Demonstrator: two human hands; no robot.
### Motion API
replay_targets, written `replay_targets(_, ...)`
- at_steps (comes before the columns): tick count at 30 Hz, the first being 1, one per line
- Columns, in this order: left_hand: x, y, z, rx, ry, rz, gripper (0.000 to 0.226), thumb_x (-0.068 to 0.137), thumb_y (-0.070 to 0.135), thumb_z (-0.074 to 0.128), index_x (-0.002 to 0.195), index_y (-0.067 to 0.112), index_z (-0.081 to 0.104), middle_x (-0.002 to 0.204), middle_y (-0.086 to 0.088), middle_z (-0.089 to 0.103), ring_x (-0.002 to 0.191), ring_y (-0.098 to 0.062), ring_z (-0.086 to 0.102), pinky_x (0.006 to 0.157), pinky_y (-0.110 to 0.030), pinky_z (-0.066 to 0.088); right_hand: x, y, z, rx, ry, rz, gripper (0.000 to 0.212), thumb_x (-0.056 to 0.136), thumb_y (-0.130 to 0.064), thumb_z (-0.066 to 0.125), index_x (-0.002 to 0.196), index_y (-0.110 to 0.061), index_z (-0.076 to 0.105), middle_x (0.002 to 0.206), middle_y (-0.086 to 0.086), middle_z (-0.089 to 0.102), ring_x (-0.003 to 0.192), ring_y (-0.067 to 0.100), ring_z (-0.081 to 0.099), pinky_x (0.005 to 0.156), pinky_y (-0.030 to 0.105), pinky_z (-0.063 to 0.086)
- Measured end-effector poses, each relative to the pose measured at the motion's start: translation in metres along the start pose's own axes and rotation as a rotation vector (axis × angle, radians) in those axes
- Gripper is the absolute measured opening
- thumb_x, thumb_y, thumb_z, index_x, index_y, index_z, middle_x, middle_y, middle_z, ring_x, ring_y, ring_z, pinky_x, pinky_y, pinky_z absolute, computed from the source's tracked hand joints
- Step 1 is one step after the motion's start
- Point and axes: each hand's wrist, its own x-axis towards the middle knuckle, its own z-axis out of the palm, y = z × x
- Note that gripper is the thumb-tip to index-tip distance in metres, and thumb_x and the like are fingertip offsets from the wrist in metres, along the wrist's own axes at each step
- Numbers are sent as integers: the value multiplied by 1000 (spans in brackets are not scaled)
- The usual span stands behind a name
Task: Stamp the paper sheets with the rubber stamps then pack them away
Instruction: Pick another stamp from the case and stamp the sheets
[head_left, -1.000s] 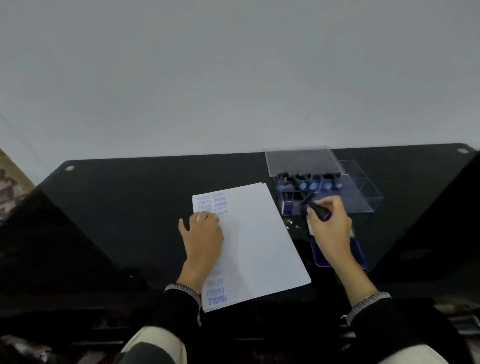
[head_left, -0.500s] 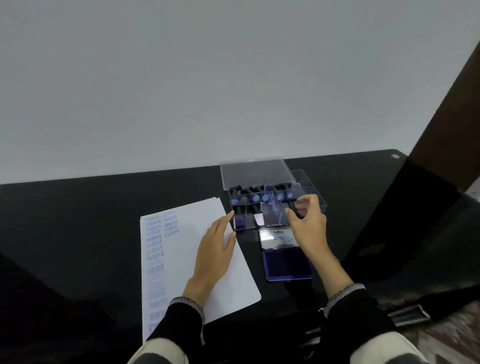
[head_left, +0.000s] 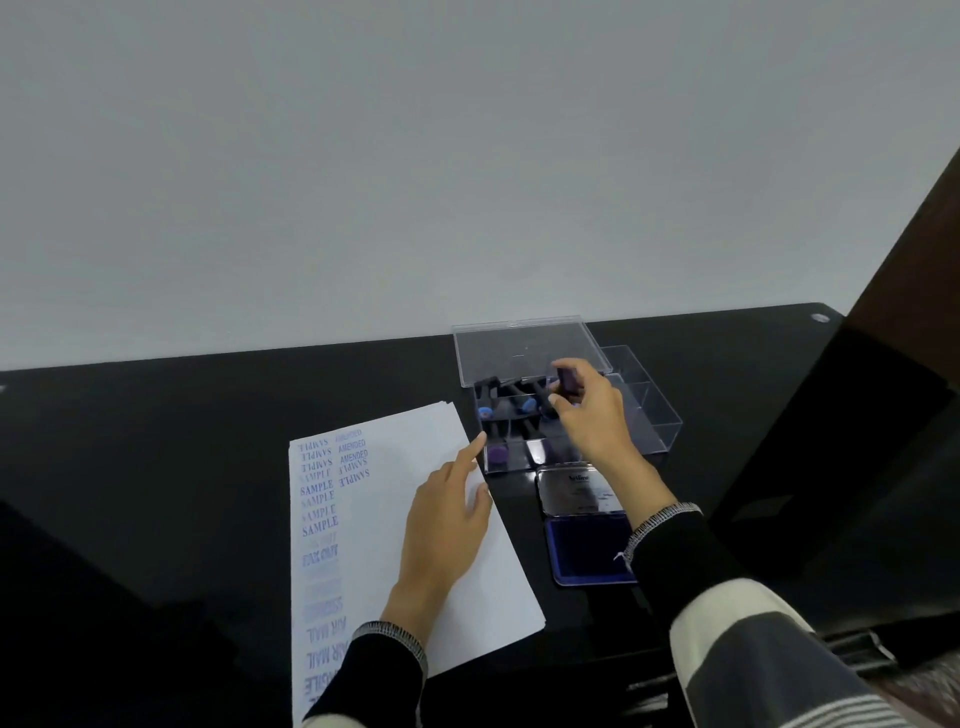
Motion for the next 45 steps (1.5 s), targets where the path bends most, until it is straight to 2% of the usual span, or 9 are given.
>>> replay_targets(8,1,-1,0,-4,-18,-24,55,99,26,46,147,44,25,124,9,57,104,1,46,90,-14,33,6,5,2,-607,-149,-246,35,84,1,60,109,-23,59,98,3,60,102,25,44,82,42,47)
replay_targets(17,1,-2,0,9,-30,-34,57,99,28,47,146,46,21,127,9,56,112,-5,50,95,-15,32,14,-17,-14,-585,-393,-128,34,84,1,53,109,-16,68,103,6,66,89,18,58,79,30,49)
replay_targets(20,1,-2,0,13,-25,-32,57,99,28,47,146,47,20,127,9,56,112,-5,49,95,-15,31,14,-22,-17,-698,-461,-167,41,79,6,52,106,-21,68,104,4,67,93,23,62,80,36,54)
replay_targets(24,1,-1,0,16,-25,-28,57,99,27,47,146,47,20,126,8,57,111,-6,50,94,-16,32,18,-25,-16,-800,-561,-171,34,83,5,55,97,-19,74,111,0,69,97,20,63,79,30,50)
replay_targets(28,1,-1,0,16,-25,-32,58,99,27,46,146,47,20,126,9,56,112,-5,49,95,-17,32,19,-27,-13,-804,-651,-69,36,84,6,48,95,-15,75,113,5,68,101,25,62,90,41,52)
replay_targets(32,0,-2,1,11,-16,-25,57,99,27,46,146,46,21,126,8,57,113,-6,49,95,-17,31,22,-29,-8,-791,-627,11,29,78,3,45,92,3,70,107,18,68,97,37,64,86,50,54)
replay_targets(35,1,-3,0,13,-16,-15,57,99,27,46,145,48,21,123,8,58,110,-6,50,95,-18,33,23,-30,1,-713,-494,16,17,83,-8,55,88,-1,70,107,15,68,89,34,65,83,42,55)
replay_targets(39,0,-1,0,11,-12,-9,57,99,26,46,146,48,21,121,8,58,109,-7,50,95,-19,35,15,-32,23,-891,-356,109,42,86,-40,63,111,-6,58,119,16,58,121,36,41,95,44,39)
replay_targets(45,-1,-1,0,23,-17,5,61,97,25,49,144,50,19,118,8,57,107,-9,51,96,-22,37,9,-28,42,-833,-224,248,32,83,-25,61,109,-8,57,122,17,54,122,36,36,97,39,35)
